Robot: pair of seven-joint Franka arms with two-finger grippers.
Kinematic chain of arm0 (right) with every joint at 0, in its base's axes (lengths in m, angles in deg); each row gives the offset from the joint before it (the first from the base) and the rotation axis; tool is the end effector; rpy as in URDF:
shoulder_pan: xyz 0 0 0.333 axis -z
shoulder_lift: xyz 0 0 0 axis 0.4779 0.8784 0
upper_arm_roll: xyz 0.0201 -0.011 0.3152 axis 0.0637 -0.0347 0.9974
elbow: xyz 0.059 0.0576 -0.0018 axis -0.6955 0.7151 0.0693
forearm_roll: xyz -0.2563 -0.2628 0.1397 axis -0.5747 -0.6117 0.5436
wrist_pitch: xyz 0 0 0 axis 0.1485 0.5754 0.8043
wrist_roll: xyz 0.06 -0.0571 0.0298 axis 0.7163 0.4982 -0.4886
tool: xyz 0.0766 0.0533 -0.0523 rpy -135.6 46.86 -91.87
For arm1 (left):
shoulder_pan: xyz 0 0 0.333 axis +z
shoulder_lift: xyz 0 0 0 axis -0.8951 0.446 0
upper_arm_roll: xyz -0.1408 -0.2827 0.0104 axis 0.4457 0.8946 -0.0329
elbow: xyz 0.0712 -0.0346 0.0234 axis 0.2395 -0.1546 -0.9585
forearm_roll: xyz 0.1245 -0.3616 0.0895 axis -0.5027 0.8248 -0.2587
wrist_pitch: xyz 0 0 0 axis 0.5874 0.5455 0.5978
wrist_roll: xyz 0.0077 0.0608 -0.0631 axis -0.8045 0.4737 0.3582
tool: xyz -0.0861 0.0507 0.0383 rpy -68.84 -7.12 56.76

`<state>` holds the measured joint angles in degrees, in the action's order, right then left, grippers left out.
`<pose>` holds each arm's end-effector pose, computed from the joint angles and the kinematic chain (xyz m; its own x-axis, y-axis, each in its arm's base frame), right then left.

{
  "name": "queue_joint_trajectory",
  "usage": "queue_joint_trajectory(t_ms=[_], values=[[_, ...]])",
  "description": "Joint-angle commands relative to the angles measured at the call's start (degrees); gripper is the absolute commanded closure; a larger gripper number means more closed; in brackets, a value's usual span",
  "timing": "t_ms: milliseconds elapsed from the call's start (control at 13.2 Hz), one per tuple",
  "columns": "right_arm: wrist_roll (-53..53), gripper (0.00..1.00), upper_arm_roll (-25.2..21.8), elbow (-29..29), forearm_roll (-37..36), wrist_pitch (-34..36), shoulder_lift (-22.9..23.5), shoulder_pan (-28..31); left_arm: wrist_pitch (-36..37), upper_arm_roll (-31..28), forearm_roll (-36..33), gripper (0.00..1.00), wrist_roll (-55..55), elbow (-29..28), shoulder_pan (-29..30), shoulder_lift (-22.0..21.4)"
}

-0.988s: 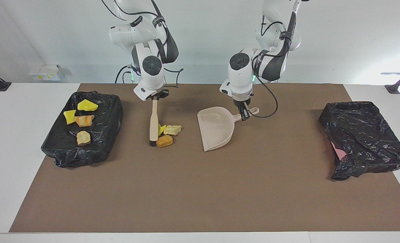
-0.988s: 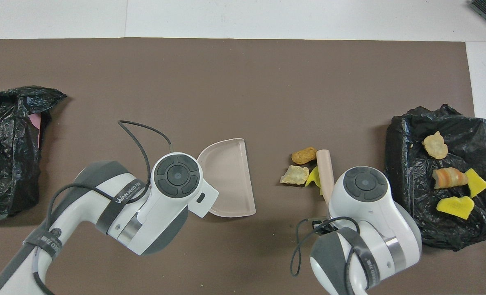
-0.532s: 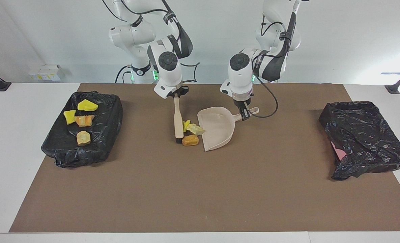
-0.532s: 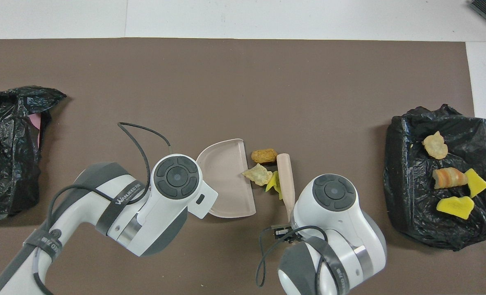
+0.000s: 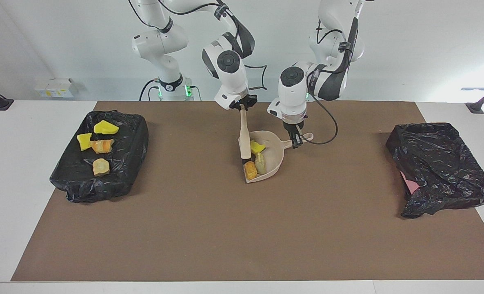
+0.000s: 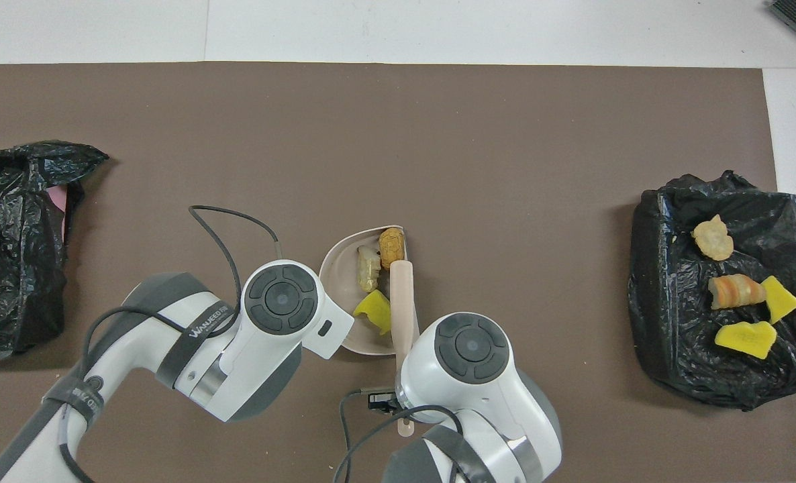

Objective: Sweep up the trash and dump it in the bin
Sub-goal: 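Sweep the scraps into the dustpan with the brush in the right gripper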

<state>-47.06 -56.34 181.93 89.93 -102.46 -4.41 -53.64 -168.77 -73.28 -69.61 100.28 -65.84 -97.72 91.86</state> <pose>0.3718 0.3602 0.3892 0.9442 0.0054 -0.3293 -0.0459 -0.9879 -0.1478 0.4457 -0.2967 0.3576 0.1205 -0.9790 -0.1645 -0.9923 -0.1142 -0.0474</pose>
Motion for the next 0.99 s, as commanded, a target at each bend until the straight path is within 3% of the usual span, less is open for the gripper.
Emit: queue_joint_trajectory(t_ms=[0,380,912], values=[[2.41,1.00,-0.20,-6.98,0.53,5.21,1.75,0.30,-4.81,-0.17,-1.14,1.00,0.77,-2.12,1.07,-0.68],[1.70,1.00,-0.11,-7.52,0.17,11.91,-5.10,-0.57,-5.53,-0.17,-0.62,1.00,1.57,-1.51,2.65,0.11],[-5.94,1.00,-0.11,-3.04,0.52,11.74,-7.74,-0.57,-3.78,-0.17,3.59,1.00,9.29,3.06,7.40,0.65]])
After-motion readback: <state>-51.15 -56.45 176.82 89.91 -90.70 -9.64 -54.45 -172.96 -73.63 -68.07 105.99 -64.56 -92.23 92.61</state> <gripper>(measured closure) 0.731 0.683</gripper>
